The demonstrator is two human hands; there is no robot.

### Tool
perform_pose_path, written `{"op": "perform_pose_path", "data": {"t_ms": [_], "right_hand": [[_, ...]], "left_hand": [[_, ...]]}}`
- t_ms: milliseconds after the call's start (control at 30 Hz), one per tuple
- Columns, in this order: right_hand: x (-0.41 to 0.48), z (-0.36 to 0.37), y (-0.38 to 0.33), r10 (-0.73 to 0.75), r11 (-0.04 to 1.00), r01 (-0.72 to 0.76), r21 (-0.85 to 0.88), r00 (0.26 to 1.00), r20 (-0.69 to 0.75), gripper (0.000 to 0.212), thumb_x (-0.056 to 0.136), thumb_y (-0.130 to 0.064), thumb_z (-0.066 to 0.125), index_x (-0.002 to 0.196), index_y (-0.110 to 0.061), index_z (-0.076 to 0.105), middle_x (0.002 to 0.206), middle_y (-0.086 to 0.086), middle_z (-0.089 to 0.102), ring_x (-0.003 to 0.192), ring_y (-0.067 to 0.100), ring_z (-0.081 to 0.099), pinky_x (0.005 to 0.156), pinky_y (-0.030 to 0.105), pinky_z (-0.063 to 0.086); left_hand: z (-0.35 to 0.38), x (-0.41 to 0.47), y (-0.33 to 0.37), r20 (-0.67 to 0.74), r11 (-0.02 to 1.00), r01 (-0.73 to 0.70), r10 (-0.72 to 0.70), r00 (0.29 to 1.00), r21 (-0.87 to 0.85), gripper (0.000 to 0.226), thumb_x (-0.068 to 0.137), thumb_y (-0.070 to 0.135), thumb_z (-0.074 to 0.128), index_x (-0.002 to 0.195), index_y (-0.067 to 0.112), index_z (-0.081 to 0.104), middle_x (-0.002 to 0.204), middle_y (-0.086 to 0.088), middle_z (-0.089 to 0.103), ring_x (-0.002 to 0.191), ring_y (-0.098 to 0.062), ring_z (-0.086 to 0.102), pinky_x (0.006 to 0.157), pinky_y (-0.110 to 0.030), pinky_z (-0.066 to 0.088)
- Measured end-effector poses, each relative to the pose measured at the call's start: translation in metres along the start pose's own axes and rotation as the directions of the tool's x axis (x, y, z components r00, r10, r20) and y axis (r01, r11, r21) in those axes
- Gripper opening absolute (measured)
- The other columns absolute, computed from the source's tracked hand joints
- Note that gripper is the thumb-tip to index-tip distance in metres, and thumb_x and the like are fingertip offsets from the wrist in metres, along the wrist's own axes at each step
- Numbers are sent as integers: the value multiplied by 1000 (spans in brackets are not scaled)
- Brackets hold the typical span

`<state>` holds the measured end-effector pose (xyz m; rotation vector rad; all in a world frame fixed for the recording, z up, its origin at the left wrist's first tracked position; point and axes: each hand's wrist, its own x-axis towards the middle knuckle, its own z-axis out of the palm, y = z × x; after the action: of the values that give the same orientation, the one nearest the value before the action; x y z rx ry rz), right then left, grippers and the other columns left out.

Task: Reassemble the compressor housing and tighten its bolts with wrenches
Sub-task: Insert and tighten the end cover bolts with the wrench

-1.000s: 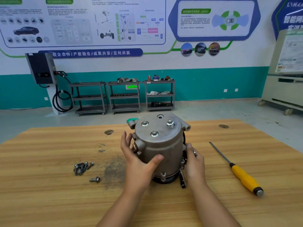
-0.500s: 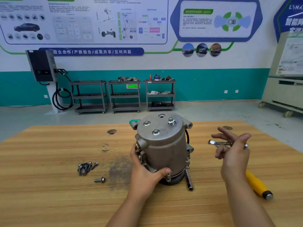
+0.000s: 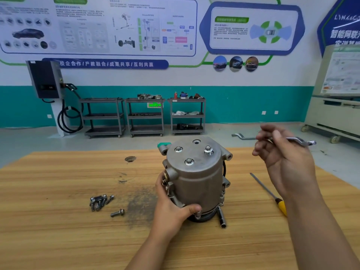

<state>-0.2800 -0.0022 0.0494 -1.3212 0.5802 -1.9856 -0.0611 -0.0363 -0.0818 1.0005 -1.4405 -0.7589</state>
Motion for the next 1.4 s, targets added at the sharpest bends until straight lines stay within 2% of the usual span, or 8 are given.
{"op": "perform_pose_path", "data": {"t_ms": [133,200,300,400,633,900,1067,1400], "right_hand": [[11,25,-12,-165,973,168,-157,986,28,36,92,-44,39,89,-19,65,75,-1,72,54,9,57,50,19,47],[21,37,-12,-156,975,155,-160,988,9,43,97,-43,32,80,-25,66,69,-3,71,61,11,62,57,18,46],[33,58,-7,85,986,-78,148,996,-41,41,101,-37,30,79,-15,56,55,-6,61,57,9,60,59,22,50],[40,70,1,299,829,-262,493,954,5,35,102,-35,31,78,-16,50,47,-7,40,37,5,37,36,16,35],[47,75,13,383,608,-244,756,924,-9,55,100,-50,20,68,-12,44,49,-3,28,36,9,23,33,19,20],[51,68,22,377,670,-224,708,924,-63,49,101,-43,24,64,-15,39,48,-4,31,38,9,27,35,19,25],[42,59,27,361,674,-213,707,930,-64,49,101,-42,26,61,-14,36,51,-2,34,40,11,32,39,18,31],[-3,44,29,41,834,87,544,975,-220,53,101,-45,11,71,-12,41,62,1,48,57,16,49,65,28,51]], "left_hand": [[1,0,2,15,999,-34,34,999,-11,104,47,18,93,119,48,24,123,25,41,99,34,38,72,9,30],[0,-2,5,26,999,-37,38,999,-18,103,45,25,93,116,53,24,119,29,41,95,38,36,70,10,30],[-1,-3,8,34,999,-38,39,999,-31,99,42,35,91,116,51,27,119,27,45,96,35,39,70,8,32],[-1,-3,9,34,999,-38,39,999,-38,97,39,38,88,116,47,30,120,24,47,98,33,42,71,7,33],[-2,-3,8,22,998,-40,41,999,-37,99,40,39,89,118,47,29,119,26,47,100,32,41,72,7,34],[-1,-2,4,39,996,-26,29,999,-85,107,36,46,89,125,41,30,127,17,52,111,14,49,84,-2,38],[-2,-3,5,35,997,-33,36,999,-69,104,35,50,88,121,47,30,125,21,50,109,20,46,79,2,35],[-1,0,3,6,1000,-25,25,1000,6,104,30,62,84,111,73,20,124,28,46,106,29,40,76,6,33]]}}
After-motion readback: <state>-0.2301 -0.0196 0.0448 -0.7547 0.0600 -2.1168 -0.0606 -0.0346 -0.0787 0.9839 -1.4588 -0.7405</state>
